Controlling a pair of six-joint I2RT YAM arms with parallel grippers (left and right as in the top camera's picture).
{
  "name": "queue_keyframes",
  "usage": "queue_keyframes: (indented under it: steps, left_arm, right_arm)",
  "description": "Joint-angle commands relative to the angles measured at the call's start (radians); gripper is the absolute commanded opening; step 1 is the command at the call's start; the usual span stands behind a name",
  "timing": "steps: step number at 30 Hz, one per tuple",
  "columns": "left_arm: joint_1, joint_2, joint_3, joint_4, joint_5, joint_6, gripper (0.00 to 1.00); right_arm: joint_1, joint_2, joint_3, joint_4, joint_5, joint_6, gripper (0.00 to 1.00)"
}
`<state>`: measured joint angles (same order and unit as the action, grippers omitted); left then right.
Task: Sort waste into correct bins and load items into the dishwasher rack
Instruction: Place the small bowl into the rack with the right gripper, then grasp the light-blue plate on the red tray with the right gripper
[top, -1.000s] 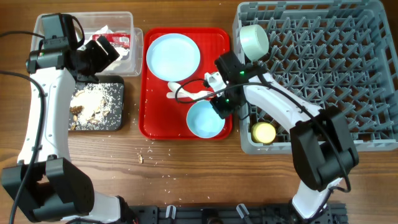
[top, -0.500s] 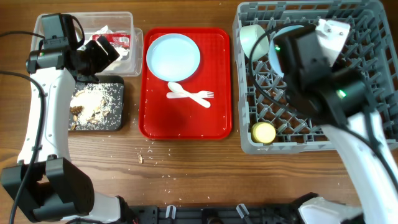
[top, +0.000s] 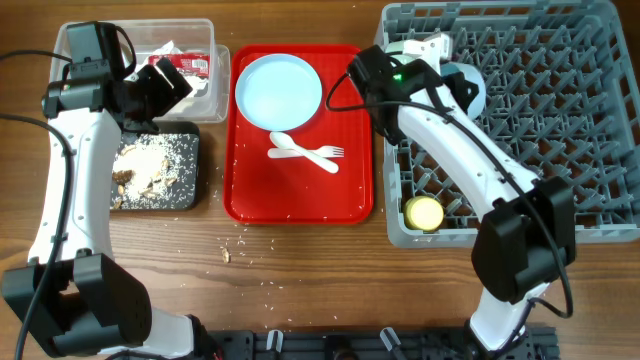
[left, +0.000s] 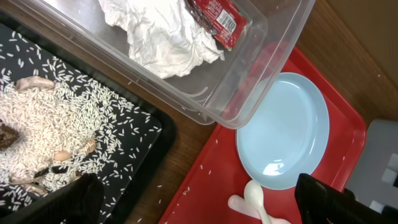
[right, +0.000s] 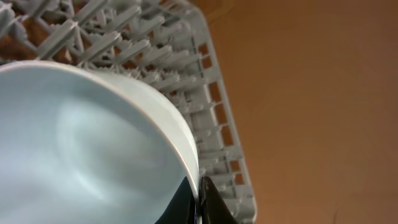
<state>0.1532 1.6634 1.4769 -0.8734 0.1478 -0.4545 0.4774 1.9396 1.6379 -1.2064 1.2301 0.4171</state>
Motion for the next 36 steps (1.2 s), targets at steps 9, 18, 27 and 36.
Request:
queue_keyframes:
  steps: [9,18,27,36]
  left_arm:
    - [0.002,0.002,0.013,0.002,0.008,0.001,1.0]
    - [0.002,0.002,0.013,0.002,0.008,0.001,1.0]
    - [0.002,0.002,0.013,0.002,0.008,0.001,1.0]
    - [0.002,0.002,0.013,0.002,0.008,0.001,1.0]
  right_arm:
    - [0.023,0.115,-0.011,0.072,0.054,-0.233,0.04]
    - [0.152,0.116,-0.011,0.034,-0.163,-0.231,0.5]
    - [0.228,0.044,0.024,0.161,-0.271,-0.297,0.92]
    - [0.072,0.09,0.005,0.933,-1.118,-0.073,0.67]
